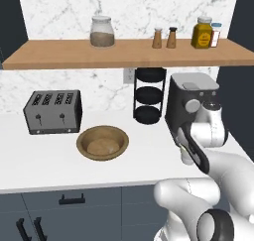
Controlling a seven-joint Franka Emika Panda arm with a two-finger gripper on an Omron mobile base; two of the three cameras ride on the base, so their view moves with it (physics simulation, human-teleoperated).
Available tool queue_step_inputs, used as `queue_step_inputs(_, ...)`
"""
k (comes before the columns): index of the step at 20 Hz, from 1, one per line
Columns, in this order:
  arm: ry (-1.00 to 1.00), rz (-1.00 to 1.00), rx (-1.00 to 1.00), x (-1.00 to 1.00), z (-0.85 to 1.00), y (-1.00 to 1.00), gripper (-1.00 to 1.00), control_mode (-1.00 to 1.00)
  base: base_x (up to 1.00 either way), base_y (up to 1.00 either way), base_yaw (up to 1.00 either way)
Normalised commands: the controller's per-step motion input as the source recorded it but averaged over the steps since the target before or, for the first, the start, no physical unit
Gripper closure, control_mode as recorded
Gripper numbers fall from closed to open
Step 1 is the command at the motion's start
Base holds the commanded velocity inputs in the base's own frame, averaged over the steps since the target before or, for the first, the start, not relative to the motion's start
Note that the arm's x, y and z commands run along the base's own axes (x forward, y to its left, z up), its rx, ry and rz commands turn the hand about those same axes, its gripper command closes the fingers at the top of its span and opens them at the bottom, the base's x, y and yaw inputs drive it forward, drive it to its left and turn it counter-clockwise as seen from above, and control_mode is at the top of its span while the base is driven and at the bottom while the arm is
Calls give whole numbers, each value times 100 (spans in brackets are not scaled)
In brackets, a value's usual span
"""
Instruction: Grab a lemon wedge from the fridge and one ice cube from the ice bowl, and put them in the glass of lemonade.
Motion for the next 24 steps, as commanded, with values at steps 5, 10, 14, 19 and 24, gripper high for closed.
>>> queue_step_inputs(5,0,0,0,20,0,0,100,-100,0,0,0)
queue_step_inputs(10,0,0,0,12,0,0,-100,-100,0,0,0)
queue_step_inputs(14,0,0,0,1,9,0,-100,-100,0,0,0)
queue_step_inputs(19,-10,-2,0,0,54,0,-100,-100,0,0,0)
queue_step_inputs(24,-31,-1,0,-31,94,14,-100,-100,0,0,0)
